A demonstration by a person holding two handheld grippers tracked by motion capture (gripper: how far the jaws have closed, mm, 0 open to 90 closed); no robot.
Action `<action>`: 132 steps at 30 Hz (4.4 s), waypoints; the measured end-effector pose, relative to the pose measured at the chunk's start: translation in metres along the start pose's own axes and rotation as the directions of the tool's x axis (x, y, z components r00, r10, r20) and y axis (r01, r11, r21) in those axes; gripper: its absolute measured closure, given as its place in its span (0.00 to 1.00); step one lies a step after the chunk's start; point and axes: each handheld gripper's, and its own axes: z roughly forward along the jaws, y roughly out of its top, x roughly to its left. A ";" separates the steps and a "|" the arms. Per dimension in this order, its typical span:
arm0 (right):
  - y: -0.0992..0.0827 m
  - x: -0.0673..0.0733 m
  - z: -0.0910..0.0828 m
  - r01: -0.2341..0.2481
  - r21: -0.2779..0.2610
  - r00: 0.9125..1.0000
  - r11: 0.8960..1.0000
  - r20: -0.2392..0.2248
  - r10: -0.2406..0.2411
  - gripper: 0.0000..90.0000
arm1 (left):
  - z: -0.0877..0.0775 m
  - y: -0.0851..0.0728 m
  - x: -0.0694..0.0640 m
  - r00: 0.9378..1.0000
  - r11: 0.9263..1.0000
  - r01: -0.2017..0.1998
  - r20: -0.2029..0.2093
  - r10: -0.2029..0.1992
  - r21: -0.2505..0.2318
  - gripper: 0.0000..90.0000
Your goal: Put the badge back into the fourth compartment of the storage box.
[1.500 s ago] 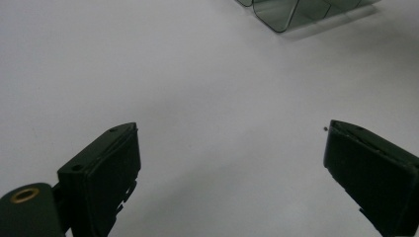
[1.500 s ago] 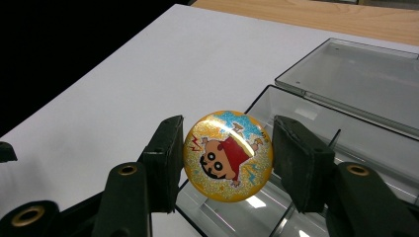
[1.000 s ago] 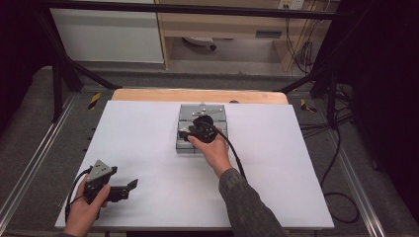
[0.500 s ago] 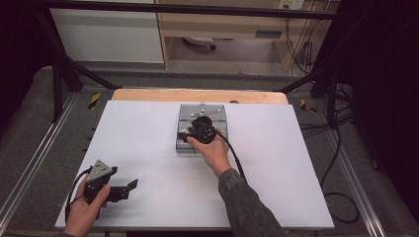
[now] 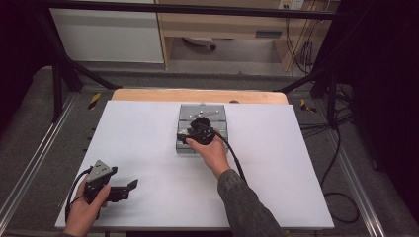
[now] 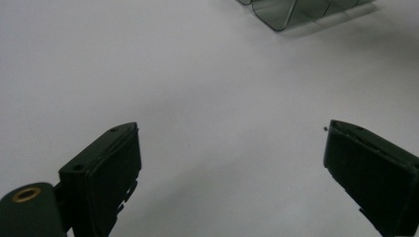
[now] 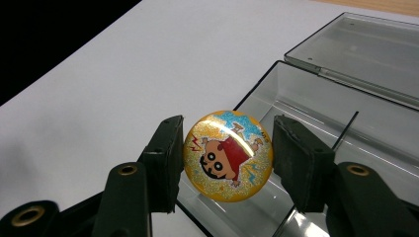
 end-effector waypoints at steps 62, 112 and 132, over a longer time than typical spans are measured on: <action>-0.006 0.003 0.005 0.017 0.049 1.000 0.999 0.020 -0.018 0.48 | 0.000 0.000 0.000 1.000 1.000 0.002 -0.003 -0.002 -0.001 0.08; -0.047 -0.023 -0.140 0.189 -0.248 0.972 0.950 0.187 -0.144 0.08 | -0.003 0.000 0.002 1.000 0.999 0.016 -0.008 -0.016 -0.035 0.08; -0.112 -0.059 -0.208 0.110 -0.309 0.969 0.945 0.244 -0.033 0.07 | -0.008 -0.002 0.001 0.999 0.998 0.054 0.008 -0.054 -0.039 0.08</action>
